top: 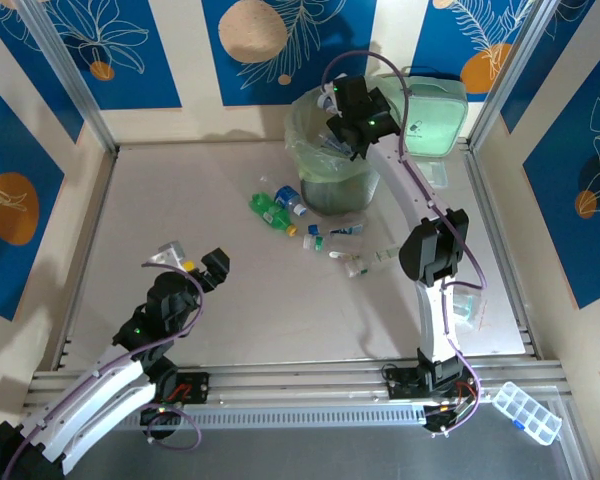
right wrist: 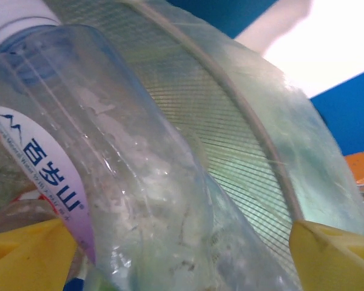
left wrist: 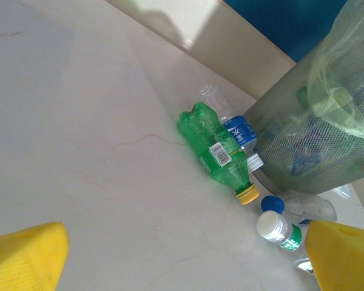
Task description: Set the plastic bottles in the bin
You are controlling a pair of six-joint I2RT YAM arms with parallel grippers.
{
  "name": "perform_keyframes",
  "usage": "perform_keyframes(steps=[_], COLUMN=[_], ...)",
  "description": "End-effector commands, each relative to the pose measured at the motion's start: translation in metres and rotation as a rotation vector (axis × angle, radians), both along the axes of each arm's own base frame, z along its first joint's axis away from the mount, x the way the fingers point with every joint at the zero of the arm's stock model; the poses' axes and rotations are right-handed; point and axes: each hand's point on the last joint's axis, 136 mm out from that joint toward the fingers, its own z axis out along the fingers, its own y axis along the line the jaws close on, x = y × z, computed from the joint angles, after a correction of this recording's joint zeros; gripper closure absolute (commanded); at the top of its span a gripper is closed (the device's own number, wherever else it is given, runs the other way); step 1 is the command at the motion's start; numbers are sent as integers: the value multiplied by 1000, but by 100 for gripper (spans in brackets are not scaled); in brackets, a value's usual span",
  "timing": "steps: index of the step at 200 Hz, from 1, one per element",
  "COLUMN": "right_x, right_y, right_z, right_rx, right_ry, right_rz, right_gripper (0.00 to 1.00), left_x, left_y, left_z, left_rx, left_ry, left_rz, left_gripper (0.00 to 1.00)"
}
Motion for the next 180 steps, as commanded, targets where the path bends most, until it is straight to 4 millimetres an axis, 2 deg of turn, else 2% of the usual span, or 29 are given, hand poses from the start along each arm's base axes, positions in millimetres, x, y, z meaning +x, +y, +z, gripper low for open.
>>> perform_keyframes(steps=[1, 32, 50, 77, 96, 143, 161, 180], right_x=[-2, -4, -11, -22, -29, -35, -43, -55], right_y=[-18, -9, 4, 25, 32, 24, 25, 24], right_z=[13, 6, 13, 28, 38, 39, 52, 76], right_rx=[55, 80, 142, 193, 238, 255, 314, 412], right_ry=[-19, 8, 25, 26, 26, 39, 23, -18], right_rz=[-69, -43, 10, 87, 115, 91, 83, 64], right_gripper=[9, 6, 2, 1, 1, 1, 3, 8], left_x=[1, 2, 3, 3, 3, 5, 6, 7], left_y=[4, 2, 0, -2, -4, -6, -7, -11], left_z=[1, 0, 0, 1, 2, 3, 4, 3], left_rx=[17, 19, 18, 17, 16, 20, 17, 12], left_ry=[-9, -7, -6, -5, -10, -16, -21, -22], left_rz=[18, 13, 4, -5, -14, -23, -29, -41], left_gripper=[1, 1, 1, 1, 1, 1, 1, 1])
